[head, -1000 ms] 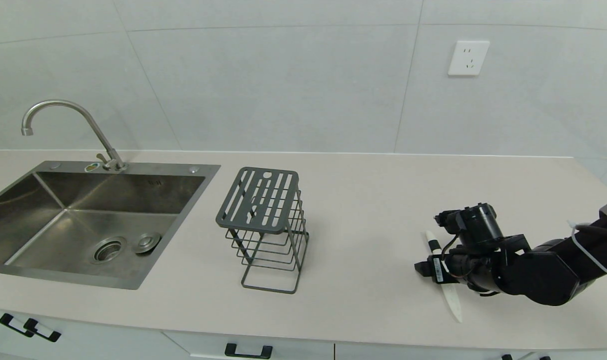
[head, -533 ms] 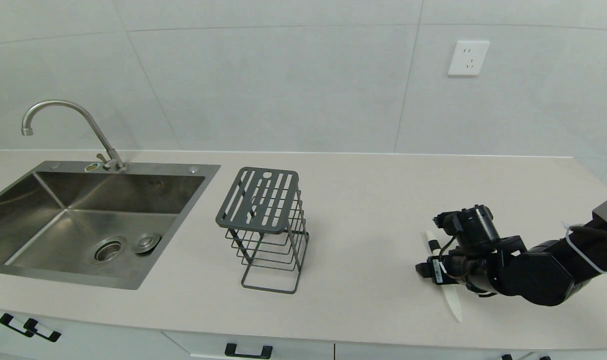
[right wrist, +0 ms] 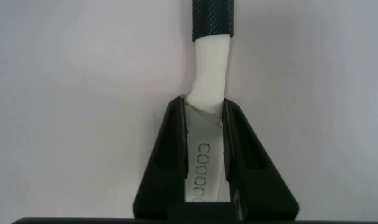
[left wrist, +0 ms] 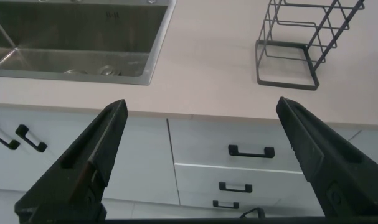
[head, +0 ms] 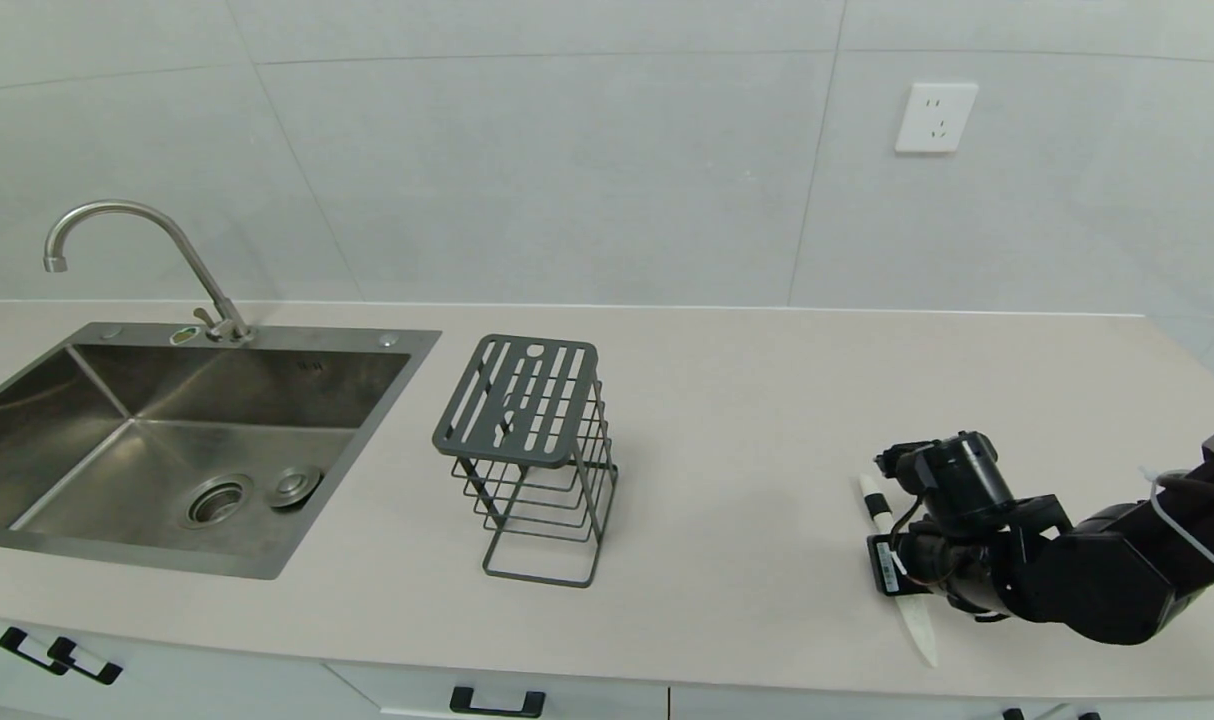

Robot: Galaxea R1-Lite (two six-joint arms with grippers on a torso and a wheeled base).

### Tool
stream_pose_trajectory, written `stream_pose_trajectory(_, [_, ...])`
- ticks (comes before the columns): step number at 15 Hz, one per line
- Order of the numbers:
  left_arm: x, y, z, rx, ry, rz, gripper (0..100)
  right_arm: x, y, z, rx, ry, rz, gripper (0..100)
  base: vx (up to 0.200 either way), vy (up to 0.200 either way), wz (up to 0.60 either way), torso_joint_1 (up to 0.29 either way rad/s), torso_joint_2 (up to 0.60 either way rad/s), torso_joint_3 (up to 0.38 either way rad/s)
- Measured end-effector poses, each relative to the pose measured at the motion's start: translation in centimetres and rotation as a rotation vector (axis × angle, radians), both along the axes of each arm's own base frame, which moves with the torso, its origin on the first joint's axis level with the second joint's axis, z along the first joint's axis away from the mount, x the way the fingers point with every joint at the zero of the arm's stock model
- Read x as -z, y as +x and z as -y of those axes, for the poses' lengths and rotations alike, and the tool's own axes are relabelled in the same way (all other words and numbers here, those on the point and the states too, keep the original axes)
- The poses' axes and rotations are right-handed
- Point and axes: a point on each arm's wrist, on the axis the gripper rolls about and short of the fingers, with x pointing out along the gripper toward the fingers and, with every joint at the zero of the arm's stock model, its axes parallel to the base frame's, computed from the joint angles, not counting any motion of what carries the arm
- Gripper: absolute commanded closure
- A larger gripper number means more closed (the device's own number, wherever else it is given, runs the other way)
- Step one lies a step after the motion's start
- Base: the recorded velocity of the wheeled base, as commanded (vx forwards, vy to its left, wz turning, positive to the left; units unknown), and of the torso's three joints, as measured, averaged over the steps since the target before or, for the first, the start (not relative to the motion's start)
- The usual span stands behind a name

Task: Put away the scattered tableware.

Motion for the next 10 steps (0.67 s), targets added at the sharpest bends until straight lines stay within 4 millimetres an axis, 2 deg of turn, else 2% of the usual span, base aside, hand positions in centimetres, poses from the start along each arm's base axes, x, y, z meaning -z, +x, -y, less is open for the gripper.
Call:
stream_pose_trajectory(2, [0.0, 0.0, 0.0, -0.002, -0.008, 0.001, 0, -0.1, 0.1, 0.0, -0.001, 0.000, 0.001, 100, 0.000, 0.000, 0.00, 0.000, 0.00, 0.000])
stream_pose_trajectory(6, [-0.1, 0.0, 0.0, -0.002, -0.010, 0.002, 0, -2.8, 1.2, -0.6, -0.012, 0.037, 0.095, 100, 0.000, 0.000, 0.00, 0.000, 0.00, 0.000])
stream_pose_trajectory(10, [-0.1, 0.0, 0.0, 0.000, -0.005, 0.003, 0, -7.1, 0.8, -0.6, -0.071, 0.070, 0.234, 100, 0.000, 0.000, 0.00, 0.000, 0.00, 0.000])
